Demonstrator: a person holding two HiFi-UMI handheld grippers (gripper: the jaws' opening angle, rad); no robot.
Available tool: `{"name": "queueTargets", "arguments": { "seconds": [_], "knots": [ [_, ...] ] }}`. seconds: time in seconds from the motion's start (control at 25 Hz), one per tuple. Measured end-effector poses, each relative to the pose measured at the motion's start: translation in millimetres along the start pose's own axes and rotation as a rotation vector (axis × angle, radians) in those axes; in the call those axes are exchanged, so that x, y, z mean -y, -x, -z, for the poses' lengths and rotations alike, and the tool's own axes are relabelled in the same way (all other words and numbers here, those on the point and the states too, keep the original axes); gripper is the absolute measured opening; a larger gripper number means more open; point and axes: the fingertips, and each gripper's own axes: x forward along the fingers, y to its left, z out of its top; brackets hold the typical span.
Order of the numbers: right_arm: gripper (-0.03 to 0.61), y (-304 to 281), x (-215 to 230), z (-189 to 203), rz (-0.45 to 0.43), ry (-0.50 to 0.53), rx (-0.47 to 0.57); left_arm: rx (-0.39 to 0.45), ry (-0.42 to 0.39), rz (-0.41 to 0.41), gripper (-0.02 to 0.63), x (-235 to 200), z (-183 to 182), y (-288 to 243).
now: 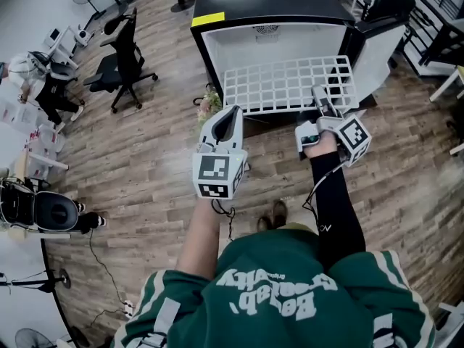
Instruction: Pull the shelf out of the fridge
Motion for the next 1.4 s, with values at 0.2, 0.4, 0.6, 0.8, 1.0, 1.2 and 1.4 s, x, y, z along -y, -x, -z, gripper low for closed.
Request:
{"name": "queueTargets", "arguments": {
  "seconds": [0.2,0.4,0.6,0.8,1.0,1.2,1.4],
  "knots": [
    [0.04,16,-14,-2,-0.004,0.138,0.009,0.008,0.002,0.021,0.017,4,0,9],
    [0.04,26,-27,-6,-0.018,0.27,0.014,0.017,0.013,0.027,0.017,4,0,11],
    [0.04,31,-40,-7,0.008,0.482,0.007,0.031,0.018,0.034,0.017,7,-4,9],
    [0.04,29,-55,-1,-0.01,0.629,-0.003,0.04,0.013,0.04,0.017,7,-9,6],
    [0.038,31,-67,6,-0.022,0.837,-0.015,0.048,0.006,0.053,0.017,10,-20,5],
    [0.038,31,-72,19,-0.018,1.089,-0.034,0.04,0.011,0.048,0.017,6,-24,2],
    [0.037,34,-70,25,0.001,1.219,-0.05,0.047,0.009,0.048,0.017,7,-23,-1]
  ]
}}
